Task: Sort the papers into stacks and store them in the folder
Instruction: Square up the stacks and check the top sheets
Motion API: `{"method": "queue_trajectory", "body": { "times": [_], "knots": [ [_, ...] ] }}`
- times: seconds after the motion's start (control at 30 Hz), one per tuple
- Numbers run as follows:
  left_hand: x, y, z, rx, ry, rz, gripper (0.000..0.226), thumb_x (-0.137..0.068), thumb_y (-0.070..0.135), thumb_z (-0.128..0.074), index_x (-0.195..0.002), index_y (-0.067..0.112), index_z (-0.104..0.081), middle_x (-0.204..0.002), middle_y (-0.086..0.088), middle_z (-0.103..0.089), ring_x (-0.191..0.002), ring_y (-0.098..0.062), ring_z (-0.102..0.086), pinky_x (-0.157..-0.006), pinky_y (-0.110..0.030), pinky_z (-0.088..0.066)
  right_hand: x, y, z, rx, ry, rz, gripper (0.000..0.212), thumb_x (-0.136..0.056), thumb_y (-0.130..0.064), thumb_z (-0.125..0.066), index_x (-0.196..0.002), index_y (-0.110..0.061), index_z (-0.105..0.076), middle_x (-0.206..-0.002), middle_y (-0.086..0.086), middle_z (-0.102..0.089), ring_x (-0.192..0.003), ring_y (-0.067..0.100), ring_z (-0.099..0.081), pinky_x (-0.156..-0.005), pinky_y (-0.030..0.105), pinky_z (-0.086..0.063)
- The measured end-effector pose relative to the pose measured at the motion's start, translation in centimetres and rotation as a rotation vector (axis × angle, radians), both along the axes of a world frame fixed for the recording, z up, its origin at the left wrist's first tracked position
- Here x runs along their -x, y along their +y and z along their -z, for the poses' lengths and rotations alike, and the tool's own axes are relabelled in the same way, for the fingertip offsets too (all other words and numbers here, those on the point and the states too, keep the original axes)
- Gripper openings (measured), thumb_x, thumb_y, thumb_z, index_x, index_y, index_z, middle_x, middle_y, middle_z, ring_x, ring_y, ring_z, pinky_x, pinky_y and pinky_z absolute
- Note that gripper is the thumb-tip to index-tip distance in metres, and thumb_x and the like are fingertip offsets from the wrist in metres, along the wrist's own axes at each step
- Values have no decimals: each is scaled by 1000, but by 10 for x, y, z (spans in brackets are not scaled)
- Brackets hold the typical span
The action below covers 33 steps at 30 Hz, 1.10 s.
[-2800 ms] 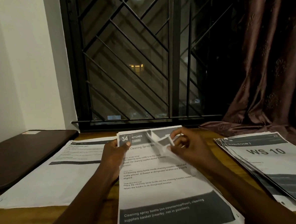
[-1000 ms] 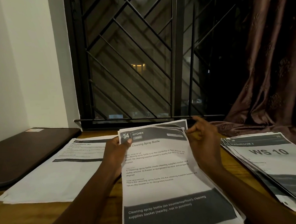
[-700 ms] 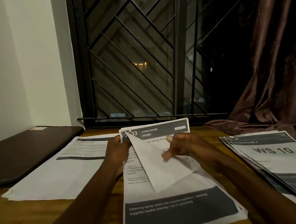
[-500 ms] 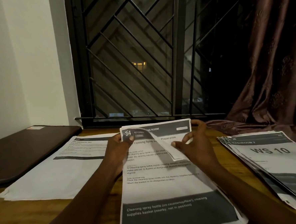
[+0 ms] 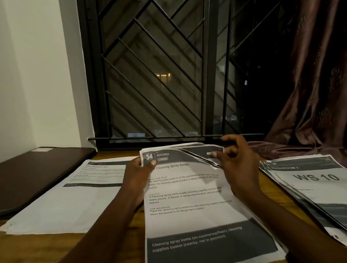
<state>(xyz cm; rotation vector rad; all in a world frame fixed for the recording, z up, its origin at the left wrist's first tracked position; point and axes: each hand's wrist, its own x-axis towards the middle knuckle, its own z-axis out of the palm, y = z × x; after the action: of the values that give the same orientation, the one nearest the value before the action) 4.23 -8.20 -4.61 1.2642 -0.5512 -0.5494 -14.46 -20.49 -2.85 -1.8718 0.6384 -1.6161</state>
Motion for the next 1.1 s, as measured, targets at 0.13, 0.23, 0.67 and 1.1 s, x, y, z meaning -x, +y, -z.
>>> {"method": "queue_trajectory", "body": {
  "times": [0.13,0.23,0.67,1.1],
  "knots": [
    [0,1,0,-11,-13,-19,17,-95,7,-58,-111,6,-62,-99,-16,-73,-88,-31,-72,-75,-43,-57,1,-4,2,141,89,61,20,-79,-12,-74,-76,-27,-61,-120,-12,-61,-116,9,-53,-91,19,-45],
    [-2,1,0,-20,-10,-21,15,-95,8,-58,-109,7,-63,-102,-17,-73,-91,-33,-71,-85,-50,-56,3,-2,-7,201,159,-34,17,-71,-22,-82,-67,-23,-65,-134,-20,-48,-128,2,-39,-99,19,-34],
    [1,2,-2,4,-6,11,18,-95,6,-57,-113,4,-62,-103,-18,-73,-93,-34,-71,-85,-51,-56,-6,-9,5,-98,184,72,40,-80,-29,-74,-110,-21,-50,-98,-1,-56,-84,14,-55,-63,21,-43],
    [-2,1,0,14,11,-12,17,-95,6,-58,-111,6,-63,-103,-17,-73,-94,-33,-71,-85,-50,-56,0,1,0,46,124,42,16,-87,-9,-66,-92,-23,-59,-95,-5,-67,-92,14,-65,-68,12,-44]
  ]
}}
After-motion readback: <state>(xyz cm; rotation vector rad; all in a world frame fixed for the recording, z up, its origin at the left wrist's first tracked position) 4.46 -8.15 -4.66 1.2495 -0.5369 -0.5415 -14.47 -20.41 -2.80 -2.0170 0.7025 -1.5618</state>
